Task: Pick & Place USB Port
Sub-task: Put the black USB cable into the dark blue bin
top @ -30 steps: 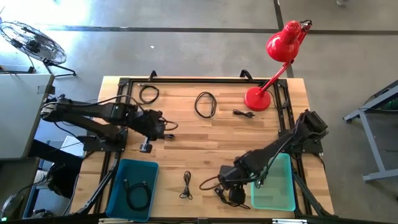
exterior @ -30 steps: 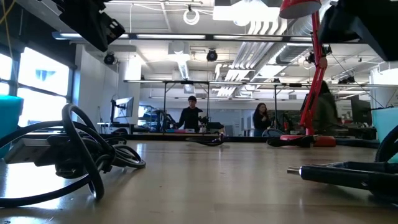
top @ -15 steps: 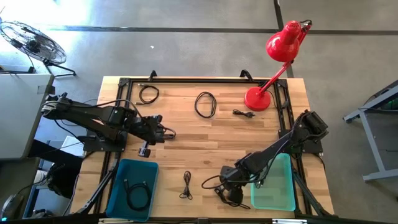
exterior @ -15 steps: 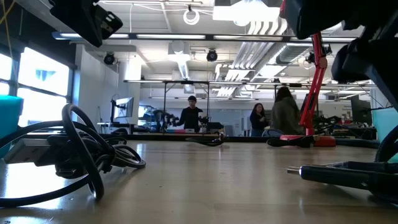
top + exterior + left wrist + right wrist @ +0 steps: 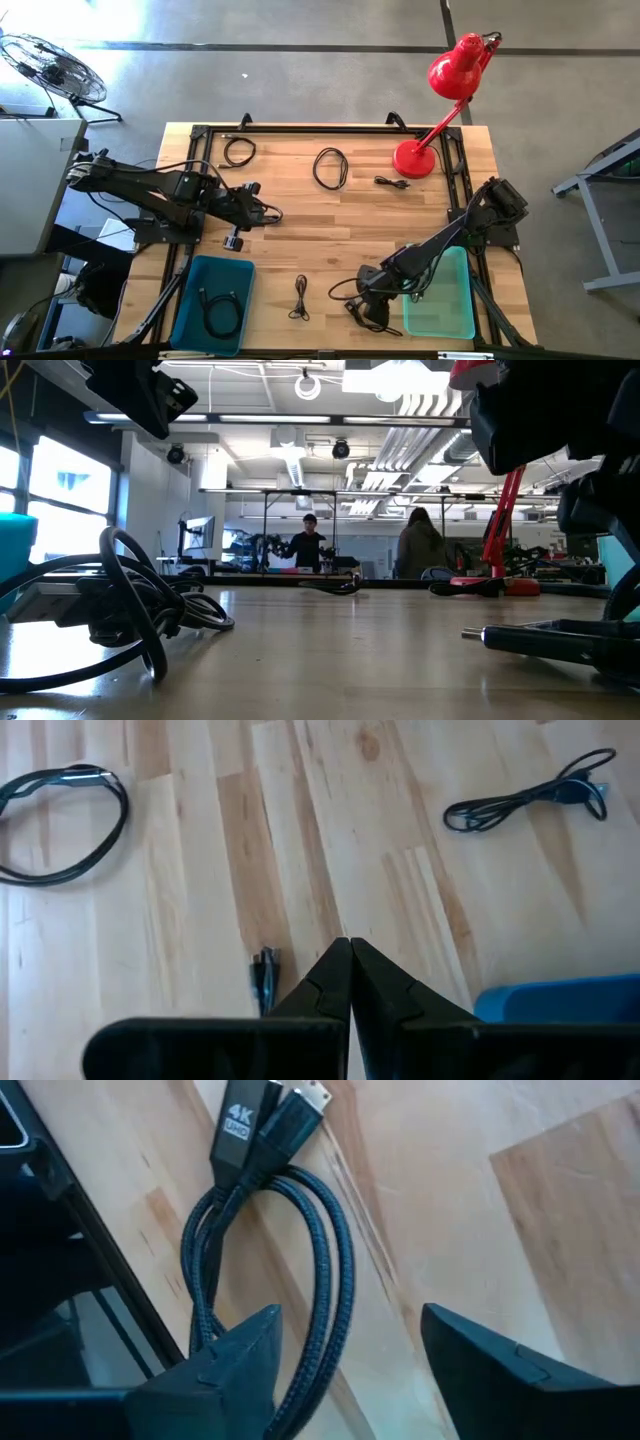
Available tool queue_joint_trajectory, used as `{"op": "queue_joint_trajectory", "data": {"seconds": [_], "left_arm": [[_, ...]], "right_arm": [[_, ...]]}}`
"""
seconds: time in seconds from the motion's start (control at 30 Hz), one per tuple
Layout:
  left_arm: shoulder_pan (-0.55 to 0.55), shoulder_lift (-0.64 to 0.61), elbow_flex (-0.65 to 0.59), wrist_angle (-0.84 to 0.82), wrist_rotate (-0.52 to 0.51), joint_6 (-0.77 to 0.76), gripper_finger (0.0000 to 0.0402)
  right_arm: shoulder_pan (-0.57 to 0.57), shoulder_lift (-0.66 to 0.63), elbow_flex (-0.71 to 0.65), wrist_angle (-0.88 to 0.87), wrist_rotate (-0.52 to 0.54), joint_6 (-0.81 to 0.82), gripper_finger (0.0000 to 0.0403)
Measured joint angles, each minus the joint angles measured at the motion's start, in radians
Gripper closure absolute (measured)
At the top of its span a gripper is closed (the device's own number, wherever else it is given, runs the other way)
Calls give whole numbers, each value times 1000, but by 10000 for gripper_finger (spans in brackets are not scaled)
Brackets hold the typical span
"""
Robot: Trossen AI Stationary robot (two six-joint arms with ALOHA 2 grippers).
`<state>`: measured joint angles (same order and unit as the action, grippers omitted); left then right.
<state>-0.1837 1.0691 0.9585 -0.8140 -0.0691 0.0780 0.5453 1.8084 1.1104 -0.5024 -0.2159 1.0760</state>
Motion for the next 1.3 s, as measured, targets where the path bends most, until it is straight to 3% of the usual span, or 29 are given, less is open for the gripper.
{"op": "queue_joint_trajectory", "data": {"seconds": [0.13,0.37,0.7,1.0,1.13,1.3], "left_arm": [[0,0,0,0,-6,3,401],[0,0,0,1,-33,0,401],[0,2,0,74,21,58,401],[0,0,1,331,150,188,398],[1,0,1,372,186,206,365],[1,0,1,458,193,206,288]], "right_arm": [[0,0,-3,19,10,9,228],[-8,0,-3,35,-1,46,385],[-48,0,63,43,0,62,396],[-96,0,343,-204,106,-95,398],[-109,0,511,-349,201,-169,398],[-113,0,709,-426,360,-266,398]]}}
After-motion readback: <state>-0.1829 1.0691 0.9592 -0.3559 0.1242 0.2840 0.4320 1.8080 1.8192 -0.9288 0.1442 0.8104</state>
